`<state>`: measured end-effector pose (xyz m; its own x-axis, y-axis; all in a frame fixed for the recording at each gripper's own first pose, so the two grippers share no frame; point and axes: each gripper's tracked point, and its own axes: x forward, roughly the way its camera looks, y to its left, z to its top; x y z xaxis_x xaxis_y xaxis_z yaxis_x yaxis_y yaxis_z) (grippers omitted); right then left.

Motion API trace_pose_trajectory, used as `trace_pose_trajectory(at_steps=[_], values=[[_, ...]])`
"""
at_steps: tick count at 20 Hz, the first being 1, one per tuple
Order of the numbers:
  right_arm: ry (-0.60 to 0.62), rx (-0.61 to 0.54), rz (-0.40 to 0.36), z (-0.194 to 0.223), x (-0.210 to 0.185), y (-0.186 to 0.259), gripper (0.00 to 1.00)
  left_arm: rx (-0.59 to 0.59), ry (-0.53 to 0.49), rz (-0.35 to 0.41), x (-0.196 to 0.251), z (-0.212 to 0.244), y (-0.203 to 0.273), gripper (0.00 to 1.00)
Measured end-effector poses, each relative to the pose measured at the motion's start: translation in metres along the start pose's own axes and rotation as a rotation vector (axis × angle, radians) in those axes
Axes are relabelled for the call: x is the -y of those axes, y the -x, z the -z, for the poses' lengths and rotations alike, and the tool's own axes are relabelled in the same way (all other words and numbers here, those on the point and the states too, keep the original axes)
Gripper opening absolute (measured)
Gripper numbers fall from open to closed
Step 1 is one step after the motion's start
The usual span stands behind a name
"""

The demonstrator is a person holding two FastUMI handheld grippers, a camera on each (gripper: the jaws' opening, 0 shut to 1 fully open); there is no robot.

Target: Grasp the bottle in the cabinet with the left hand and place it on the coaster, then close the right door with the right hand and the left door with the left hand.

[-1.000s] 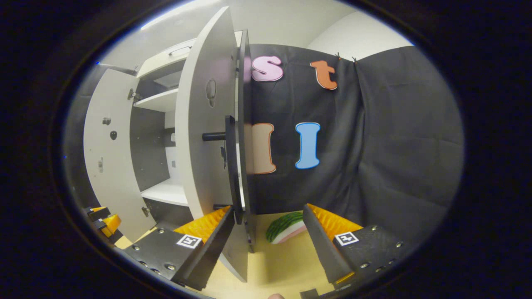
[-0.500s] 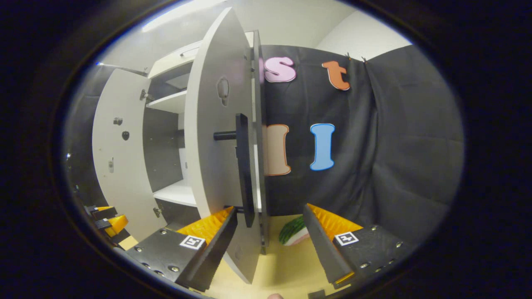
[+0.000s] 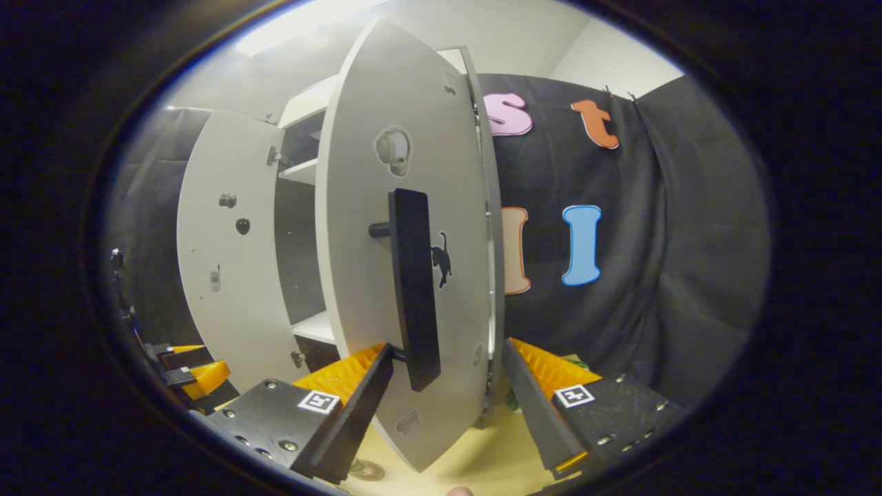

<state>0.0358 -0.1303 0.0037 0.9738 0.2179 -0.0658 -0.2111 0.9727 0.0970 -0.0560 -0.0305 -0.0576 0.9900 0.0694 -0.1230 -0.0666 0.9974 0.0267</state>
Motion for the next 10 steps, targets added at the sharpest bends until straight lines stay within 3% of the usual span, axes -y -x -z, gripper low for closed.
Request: trace_pose_trajectory(at_steps=[10], values=[[0.021,0.03,-0.039,0.003,-0.071,-0.07,0.99,0.031,0.011,-0.093,-0.052,-0.016,0.01,0.88]])
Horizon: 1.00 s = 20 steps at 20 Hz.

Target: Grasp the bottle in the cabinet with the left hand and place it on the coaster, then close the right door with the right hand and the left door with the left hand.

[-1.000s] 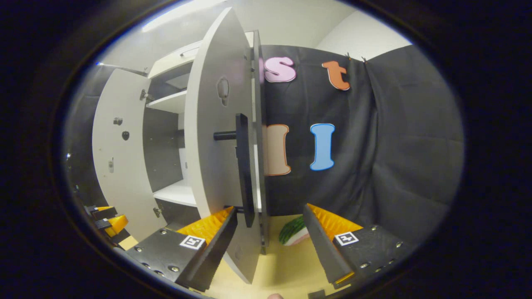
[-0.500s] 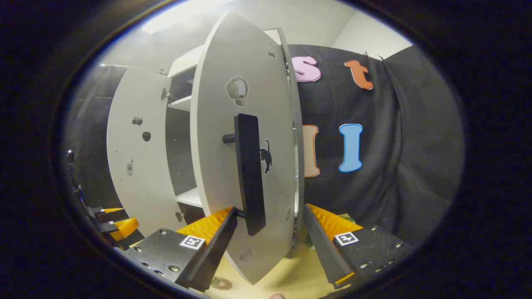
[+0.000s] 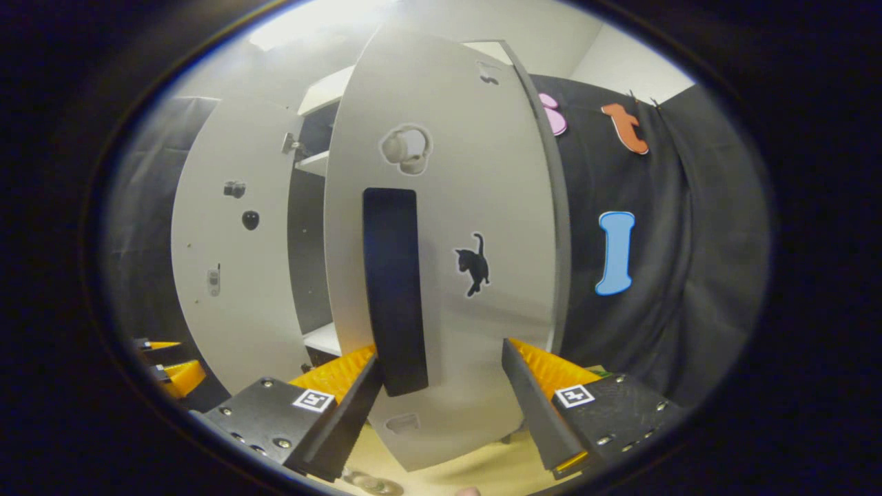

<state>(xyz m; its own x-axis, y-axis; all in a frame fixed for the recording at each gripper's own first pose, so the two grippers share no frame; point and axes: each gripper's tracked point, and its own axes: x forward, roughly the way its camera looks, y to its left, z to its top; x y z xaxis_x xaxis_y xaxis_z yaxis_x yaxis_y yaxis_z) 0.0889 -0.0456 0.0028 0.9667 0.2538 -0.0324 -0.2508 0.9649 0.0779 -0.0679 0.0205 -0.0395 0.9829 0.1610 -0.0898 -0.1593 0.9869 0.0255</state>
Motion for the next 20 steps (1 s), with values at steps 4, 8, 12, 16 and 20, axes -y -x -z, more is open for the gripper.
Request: trace_pose_trajectory(at_steps=[4,8,12,16,20], values=[[0.027,0.018,0.013,-0.001,-0.021,-0.034,1.0,0.018,0.013,-0.027,-0.023,-0.014,-0.001,0.88],[0.029,0.035,0.029,-0.001,-0.031,-0.06,1.0,0.049,0.004,-0.058,-0.052,-0.03,-0.004,0.88],[0.049,0.04,0.057,-0.003,-0.038,-0.082,1.0,0.048,0.012,-0.085,-0.085,-0.041,-0.005,0.87],[0.04,0.048,0.088,-0.001,-0.044,-0.099,0.97,0.043,0.03,-0.093,-0.113,-0.047,-0.014,0.88],[0.039,0.066,0.141,-0.001,-0.042,-0.111,0.97,0.049,0.04,-0.084,-0.134,-0.053,-0.024,0.87]])
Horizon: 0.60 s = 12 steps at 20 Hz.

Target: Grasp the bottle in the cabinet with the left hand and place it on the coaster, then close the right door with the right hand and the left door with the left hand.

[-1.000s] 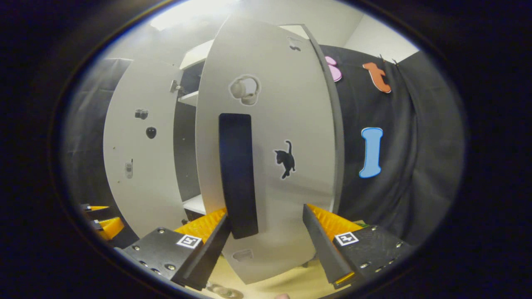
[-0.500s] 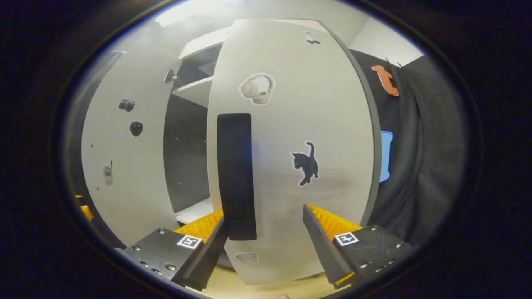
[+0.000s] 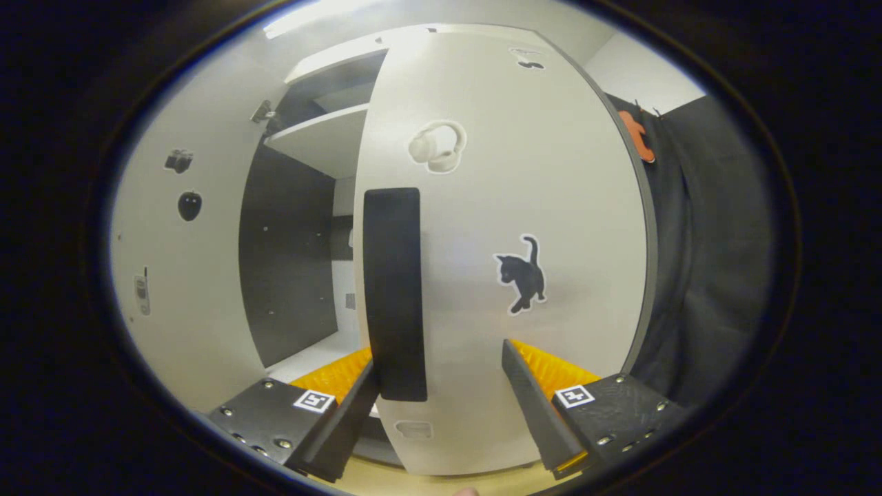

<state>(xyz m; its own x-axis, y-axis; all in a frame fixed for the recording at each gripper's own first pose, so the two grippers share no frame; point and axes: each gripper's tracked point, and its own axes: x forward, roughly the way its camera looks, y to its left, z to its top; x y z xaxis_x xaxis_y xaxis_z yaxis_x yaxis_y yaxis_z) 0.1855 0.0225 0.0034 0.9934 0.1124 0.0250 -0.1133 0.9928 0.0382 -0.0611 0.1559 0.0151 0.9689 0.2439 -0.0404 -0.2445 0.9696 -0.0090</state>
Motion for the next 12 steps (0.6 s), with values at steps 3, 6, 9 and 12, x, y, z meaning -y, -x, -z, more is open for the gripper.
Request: trace_pose_trajectory(at_steps=[3,6,9,12], values=[[0.0,0.008,0.034,0.0,0.0,-0.004,1.0,0.008,0.002,0.048,-0.003,-0.008,-0.009,0.88],[0.0,0.014,0.061,0.0,0.0,-0.005,1.0,0.033,-0.006,0.085,-0.003,-0.018,-0.014,0.88],[-0.005,0.021,0.078,-0.001,0.0,-0.006,1.0,0.039,0.005,0.142,0.006,-0.023,-0.021,0.88],[-0.002,0.023,0.092,0.0,0.0,-0.008,1.0,0.024,0.014,0.175,0.011,-0.02,-0.029,0.88]])
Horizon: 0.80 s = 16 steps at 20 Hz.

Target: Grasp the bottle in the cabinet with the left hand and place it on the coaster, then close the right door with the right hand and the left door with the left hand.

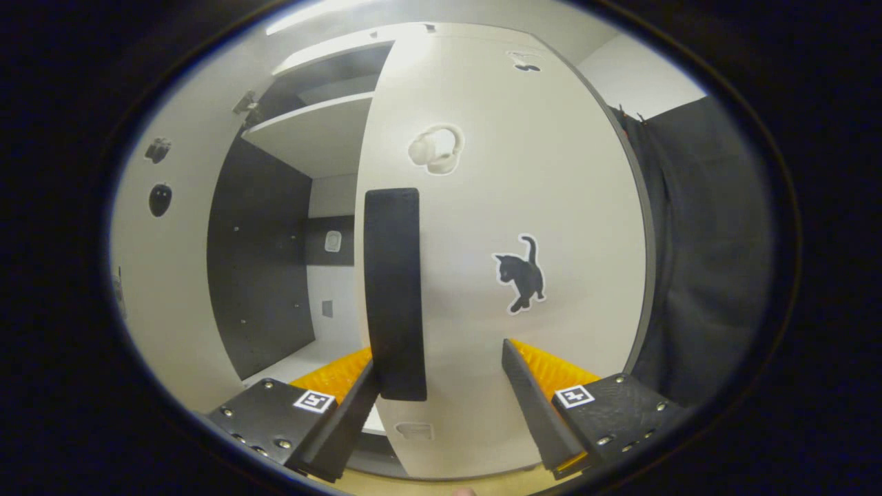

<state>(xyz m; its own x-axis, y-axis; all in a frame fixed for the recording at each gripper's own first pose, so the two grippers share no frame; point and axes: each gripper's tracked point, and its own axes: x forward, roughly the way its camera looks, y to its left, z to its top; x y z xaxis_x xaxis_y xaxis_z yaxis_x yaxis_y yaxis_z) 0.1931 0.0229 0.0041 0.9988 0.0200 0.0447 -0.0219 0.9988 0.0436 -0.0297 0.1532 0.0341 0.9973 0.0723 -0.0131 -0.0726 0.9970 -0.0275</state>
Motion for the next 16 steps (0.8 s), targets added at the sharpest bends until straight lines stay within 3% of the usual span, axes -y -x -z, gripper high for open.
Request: trace_pose_trajectory(at_steps=[7,16], values=[[-0.006,-0.004,-0.005,0.0,0.0,0.001,1.0,-0.025,0.024,0.059,0.008,0.007,-0.013,0.87],[-0.007,-0.011,-0.041,0.0,0.004,0.033,1.0,-0.025,0.0,0.066,0.009,0.011,-0.018,0.87]])
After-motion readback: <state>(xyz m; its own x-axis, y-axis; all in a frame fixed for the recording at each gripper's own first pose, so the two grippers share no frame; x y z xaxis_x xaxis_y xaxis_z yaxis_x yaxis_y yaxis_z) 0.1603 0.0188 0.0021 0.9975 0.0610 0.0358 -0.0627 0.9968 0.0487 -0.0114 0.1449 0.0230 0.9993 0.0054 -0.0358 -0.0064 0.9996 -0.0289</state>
